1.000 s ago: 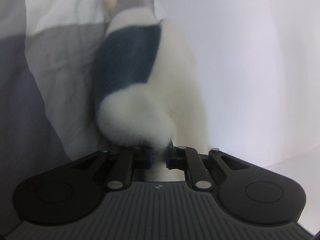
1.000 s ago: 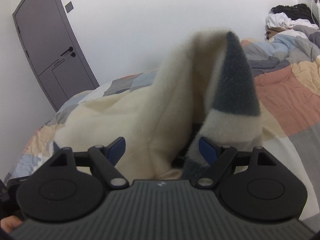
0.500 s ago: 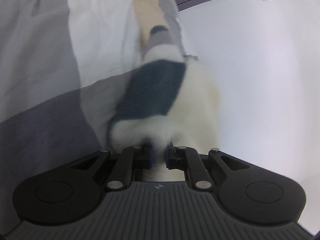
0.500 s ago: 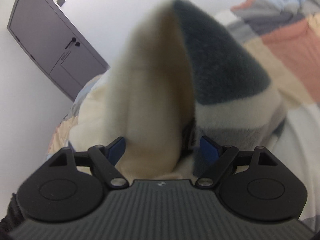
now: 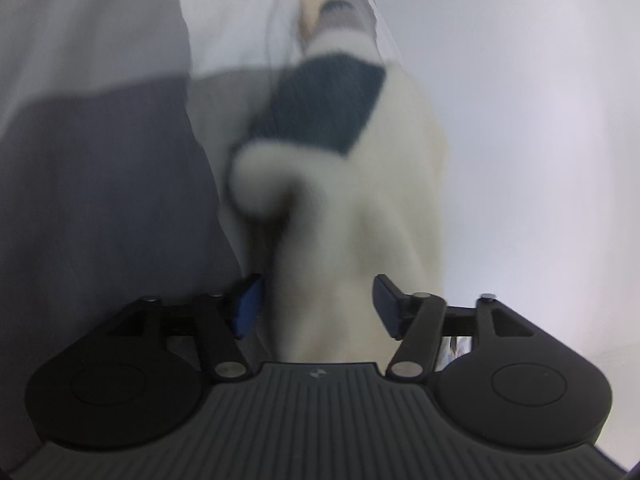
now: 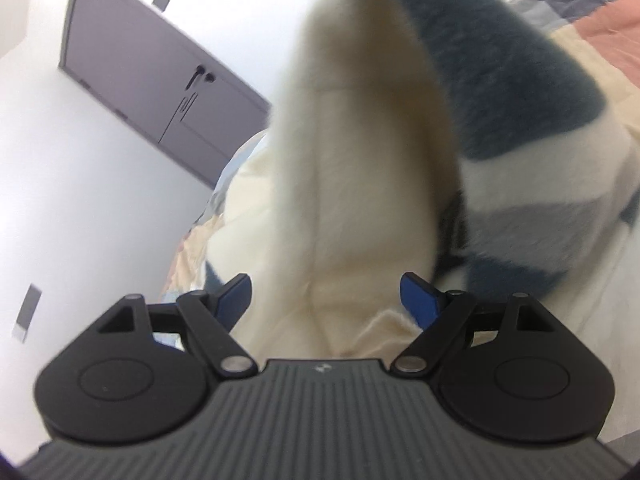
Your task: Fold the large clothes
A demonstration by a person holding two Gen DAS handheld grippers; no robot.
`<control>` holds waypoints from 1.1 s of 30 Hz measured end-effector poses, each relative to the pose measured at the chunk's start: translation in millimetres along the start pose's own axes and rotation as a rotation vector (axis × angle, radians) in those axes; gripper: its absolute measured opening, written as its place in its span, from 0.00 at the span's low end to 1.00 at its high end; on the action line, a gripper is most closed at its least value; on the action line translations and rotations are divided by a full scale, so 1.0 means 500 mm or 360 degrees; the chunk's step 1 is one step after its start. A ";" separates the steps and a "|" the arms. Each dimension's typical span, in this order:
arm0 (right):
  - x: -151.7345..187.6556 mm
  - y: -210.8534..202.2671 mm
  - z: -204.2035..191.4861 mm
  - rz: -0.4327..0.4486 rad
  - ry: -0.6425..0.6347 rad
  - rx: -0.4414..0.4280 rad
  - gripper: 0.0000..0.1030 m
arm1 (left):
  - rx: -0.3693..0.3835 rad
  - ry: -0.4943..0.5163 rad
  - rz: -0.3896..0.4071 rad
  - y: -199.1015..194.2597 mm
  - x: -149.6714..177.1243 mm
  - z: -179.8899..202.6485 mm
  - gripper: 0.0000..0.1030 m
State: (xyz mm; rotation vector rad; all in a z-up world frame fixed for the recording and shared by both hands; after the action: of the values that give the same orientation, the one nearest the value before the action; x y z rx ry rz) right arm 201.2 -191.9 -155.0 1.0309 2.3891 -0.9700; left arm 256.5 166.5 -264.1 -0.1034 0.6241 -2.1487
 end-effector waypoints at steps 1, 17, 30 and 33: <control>0.001 0.002 -0.002 0.0000 -0.0006 0.0004 0.81 | 0.0003 0.0005 -0.0020 0.004 0.010 0.003 0.69; -0.019 0.079 -0.009 -0.0001 -0.0197 0.0204 0.61 | -0.0007 0.0234 0.0001 0.043 0.035 0.035 0.22; -0.029 -0.110 -0.073 0.0391 -0.0210 -0.0129 0.16 | 0.0552 0.0514 0.0397 -0.221 0.054 0.172 0.11; -0.034 -0.184 -0.105 0.0476 -0.0293 -0.0241 0.15 | 0.0624 0.0533 0.0482 -0.277 0.067 0.211 0.11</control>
State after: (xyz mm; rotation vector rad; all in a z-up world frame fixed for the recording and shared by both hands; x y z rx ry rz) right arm 141.3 -208.7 -67.8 1.1465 2.0510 -0.7313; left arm 165.4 167.1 -112.0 0.5397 0.3636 -1.9620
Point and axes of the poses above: each gripper's, at about its wrist camera, not at the fingertips, and y roughly the way its jaws point, z to its right, x to its underside, the point moved 3 cm from there along y, roughly the way its jaws point
